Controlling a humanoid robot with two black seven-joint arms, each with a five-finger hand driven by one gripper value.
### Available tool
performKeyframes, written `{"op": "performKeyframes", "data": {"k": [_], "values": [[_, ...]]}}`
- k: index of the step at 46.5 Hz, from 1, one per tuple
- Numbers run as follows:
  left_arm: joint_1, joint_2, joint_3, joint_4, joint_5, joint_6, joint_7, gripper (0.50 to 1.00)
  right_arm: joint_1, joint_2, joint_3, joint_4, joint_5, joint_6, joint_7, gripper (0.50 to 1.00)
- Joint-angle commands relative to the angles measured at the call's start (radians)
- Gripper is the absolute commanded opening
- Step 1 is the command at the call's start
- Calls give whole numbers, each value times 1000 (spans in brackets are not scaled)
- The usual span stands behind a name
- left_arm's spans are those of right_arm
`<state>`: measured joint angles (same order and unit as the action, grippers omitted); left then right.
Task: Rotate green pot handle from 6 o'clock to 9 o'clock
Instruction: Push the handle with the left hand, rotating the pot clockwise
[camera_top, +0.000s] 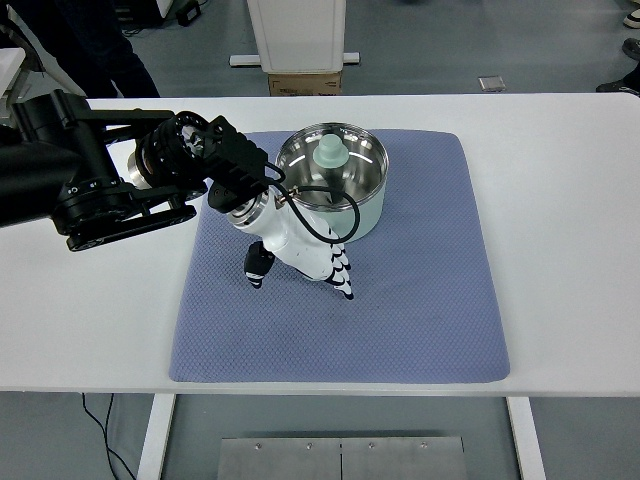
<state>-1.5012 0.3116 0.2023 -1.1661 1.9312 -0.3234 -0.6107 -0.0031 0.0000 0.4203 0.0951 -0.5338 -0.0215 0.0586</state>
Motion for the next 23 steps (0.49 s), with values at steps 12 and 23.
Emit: {"op": "performKeyframes", "data": {"k": [12,23], "values": [[-17,47,8,-1,8,0,0,1000,0,0,0,0,0,0,1,1000],[-13,61,9,0,15,1,0,1000,0,0,0,0,0,0,0,1000]]}}
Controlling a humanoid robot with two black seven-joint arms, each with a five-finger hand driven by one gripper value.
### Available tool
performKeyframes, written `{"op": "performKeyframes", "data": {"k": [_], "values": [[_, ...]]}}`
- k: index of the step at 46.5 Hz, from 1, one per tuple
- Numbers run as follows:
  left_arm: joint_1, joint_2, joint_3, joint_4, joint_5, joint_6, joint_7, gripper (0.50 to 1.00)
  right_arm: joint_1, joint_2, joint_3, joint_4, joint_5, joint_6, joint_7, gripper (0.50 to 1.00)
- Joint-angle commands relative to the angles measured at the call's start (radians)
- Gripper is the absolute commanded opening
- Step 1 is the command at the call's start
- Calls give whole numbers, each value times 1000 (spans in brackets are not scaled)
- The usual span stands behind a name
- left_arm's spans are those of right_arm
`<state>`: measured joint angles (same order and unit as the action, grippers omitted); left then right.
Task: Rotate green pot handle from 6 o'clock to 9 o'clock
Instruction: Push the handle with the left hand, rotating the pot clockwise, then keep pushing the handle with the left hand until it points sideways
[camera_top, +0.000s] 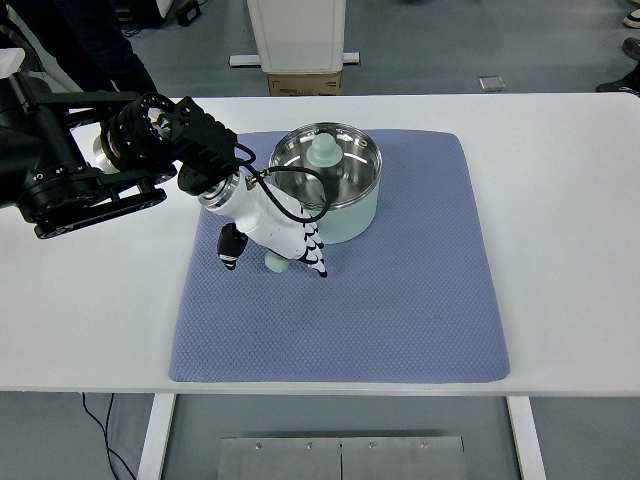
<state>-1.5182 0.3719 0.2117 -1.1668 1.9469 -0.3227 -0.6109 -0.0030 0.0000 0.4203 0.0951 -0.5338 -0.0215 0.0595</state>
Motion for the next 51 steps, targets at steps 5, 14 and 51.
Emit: {"op": "performKeyframes", "data": {"k": [5,14,51], "values": [[6,1,0,-1,1,2,0,1000,0,0,0,0,0,0,-1,1000],[9,2,1,-1,4,4,0,1000,0,0,0,0,0,0,-1,1000],[29,76,0,-37,-14,4,0,1000,0,0,0,0,0,0,-1,1000]]}}
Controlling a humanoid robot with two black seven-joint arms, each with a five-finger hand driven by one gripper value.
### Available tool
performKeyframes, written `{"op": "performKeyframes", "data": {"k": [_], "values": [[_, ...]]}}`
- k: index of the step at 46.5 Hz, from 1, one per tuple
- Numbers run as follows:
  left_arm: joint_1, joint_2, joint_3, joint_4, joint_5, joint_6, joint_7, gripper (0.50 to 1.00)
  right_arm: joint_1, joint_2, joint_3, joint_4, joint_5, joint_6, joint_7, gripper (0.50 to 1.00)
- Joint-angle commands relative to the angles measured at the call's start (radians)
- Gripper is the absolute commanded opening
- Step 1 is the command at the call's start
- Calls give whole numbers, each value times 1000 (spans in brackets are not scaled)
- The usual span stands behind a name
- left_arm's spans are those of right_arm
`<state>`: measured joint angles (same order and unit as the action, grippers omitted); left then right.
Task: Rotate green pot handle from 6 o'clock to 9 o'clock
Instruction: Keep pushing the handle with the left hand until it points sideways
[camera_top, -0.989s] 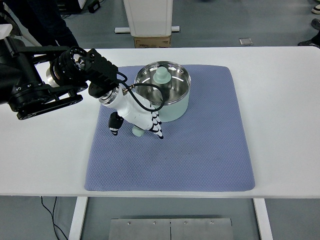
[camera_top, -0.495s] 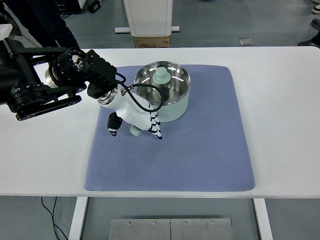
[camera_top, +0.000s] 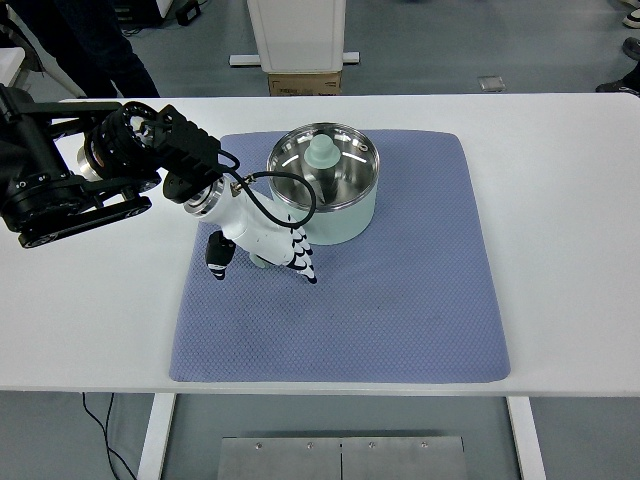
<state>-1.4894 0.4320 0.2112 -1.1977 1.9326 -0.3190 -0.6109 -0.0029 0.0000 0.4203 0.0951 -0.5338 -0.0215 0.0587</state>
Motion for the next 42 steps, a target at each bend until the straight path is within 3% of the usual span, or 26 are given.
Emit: {"op": "performKeyframes", "data": {"k": [1,42], "values": [[0,19,0,-10,0,0,0,1000,0,0,0,0,0,0,1,1000],[-6,113,2,-8,12,12,0,1000,0,0,0,0,0,0,1,1000]]}}
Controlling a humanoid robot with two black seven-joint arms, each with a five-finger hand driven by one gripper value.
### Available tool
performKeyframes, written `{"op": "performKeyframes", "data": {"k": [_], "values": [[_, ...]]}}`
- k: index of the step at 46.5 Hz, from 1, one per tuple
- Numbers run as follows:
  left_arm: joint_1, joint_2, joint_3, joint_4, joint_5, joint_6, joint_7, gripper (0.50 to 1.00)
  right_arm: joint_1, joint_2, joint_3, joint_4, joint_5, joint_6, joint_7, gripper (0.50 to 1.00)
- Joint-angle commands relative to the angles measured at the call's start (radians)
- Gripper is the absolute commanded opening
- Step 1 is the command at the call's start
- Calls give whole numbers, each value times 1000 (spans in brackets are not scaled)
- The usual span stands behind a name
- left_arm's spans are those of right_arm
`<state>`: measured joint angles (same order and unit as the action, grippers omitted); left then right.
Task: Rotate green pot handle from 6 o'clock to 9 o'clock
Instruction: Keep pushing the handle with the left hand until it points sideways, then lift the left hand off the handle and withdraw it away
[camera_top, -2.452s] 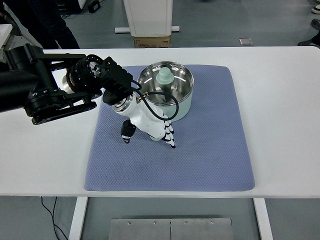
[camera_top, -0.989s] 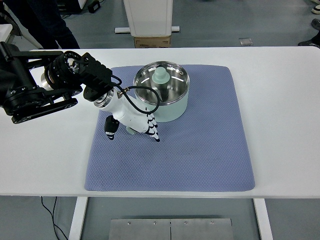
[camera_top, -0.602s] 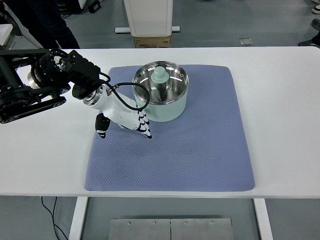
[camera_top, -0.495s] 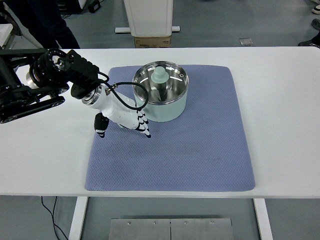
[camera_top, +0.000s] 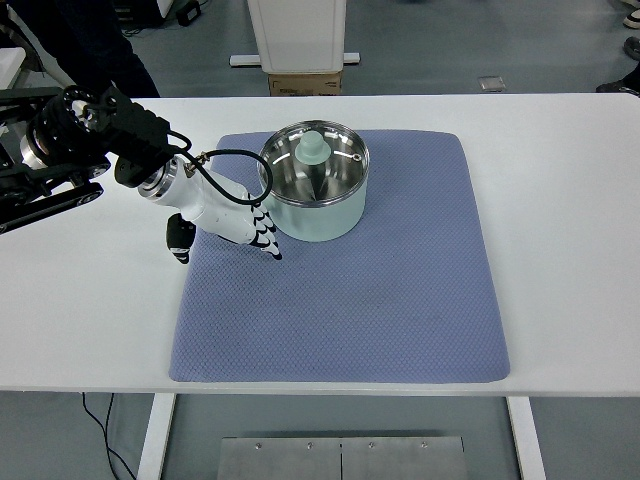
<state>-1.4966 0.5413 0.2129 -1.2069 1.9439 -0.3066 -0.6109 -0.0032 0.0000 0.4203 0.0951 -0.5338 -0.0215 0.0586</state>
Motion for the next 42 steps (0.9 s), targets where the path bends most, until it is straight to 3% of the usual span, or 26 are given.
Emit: {"op": "performKeyframes", "data": {"k": [1,27,42], "values": [[1,6,0,0,1,0,0,1000,0,0,0,0,0,0,1,1000],[7,22,16,32,16,0,0,1000,0,0,0,0,0,0,1,1000],[18,22,16,133,16,32,0,1000,0,0,0,0,0,0,1,1000]]}}
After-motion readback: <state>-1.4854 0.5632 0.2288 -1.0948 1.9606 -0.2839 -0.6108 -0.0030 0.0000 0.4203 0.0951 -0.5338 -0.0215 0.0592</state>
